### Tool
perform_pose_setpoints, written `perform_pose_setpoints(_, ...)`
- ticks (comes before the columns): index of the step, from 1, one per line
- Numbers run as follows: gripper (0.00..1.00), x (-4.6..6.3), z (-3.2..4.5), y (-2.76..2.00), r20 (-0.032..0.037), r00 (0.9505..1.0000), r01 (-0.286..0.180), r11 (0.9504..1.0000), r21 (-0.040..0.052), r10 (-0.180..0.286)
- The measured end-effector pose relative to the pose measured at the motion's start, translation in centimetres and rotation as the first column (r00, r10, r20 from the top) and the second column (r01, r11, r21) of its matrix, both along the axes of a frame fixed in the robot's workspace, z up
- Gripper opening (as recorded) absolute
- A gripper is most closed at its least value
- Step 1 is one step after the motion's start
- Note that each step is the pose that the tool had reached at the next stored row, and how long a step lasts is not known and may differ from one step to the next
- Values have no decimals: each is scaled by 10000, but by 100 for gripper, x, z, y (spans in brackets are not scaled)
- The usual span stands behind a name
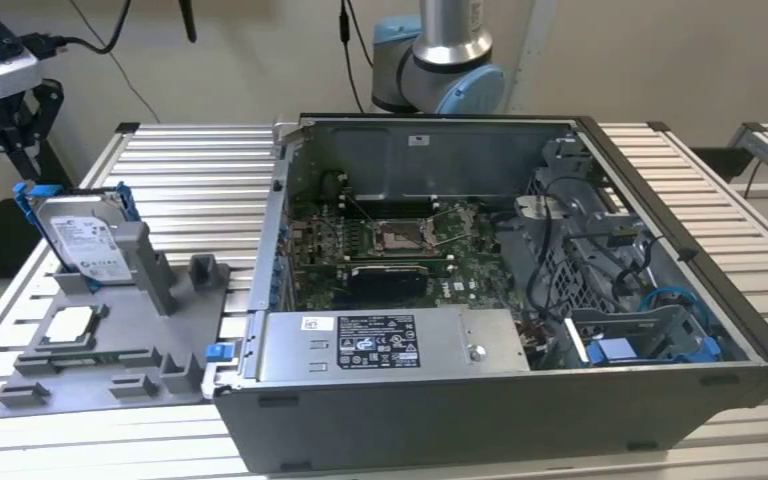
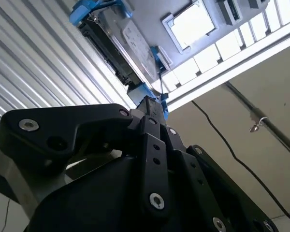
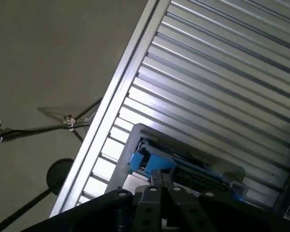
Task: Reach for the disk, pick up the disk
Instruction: 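Pick up the disk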
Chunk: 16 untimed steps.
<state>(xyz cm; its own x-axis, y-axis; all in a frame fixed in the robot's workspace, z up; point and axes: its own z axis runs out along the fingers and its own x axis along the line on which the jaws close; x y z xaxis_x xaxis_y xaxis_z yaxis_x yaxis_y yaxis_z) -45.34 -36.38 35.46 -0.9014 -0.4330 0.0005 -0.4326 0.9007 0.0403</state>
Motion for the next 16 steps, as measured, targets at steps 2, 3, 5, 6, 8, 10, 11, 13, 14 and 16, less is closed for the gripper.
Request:
perform_pose_setpoints(2,0,0,0,0,0,9994,-336,9994,0,336)
perform_pose_setpoints(3,0,0,0,0,0,9987,-517,9987,0,517)
perform_pose_setpoints(5,0,0,0,0,0,9962,-870,9962,0,870)
perform_pose_setpoints(6,0,0,0,0,0,9944,-1055,9944,0,1055)
perform_pose_setpoints(8,0,0,0,0,0,9899,-1417,9899,-1,1417)
perform_pose_setpoints(10,0,0,0,-1,0,9841,-1778,9841,-2,1778)
perform_pose_setpoints(11,0,-1,0,0,0,9808,-1953,9808,-2,1953)
perform_pose_setpoints(13,0,0,0,0,0,9730,-2309,9730,-2,2309)
perform_pose_setpoints(14,0,0,0,0,0,9685,-2491,9685,-1,2491)
perform_pose_setpoints(16,0,0,0,0,6,9590,-2833,9590,-4,2833)
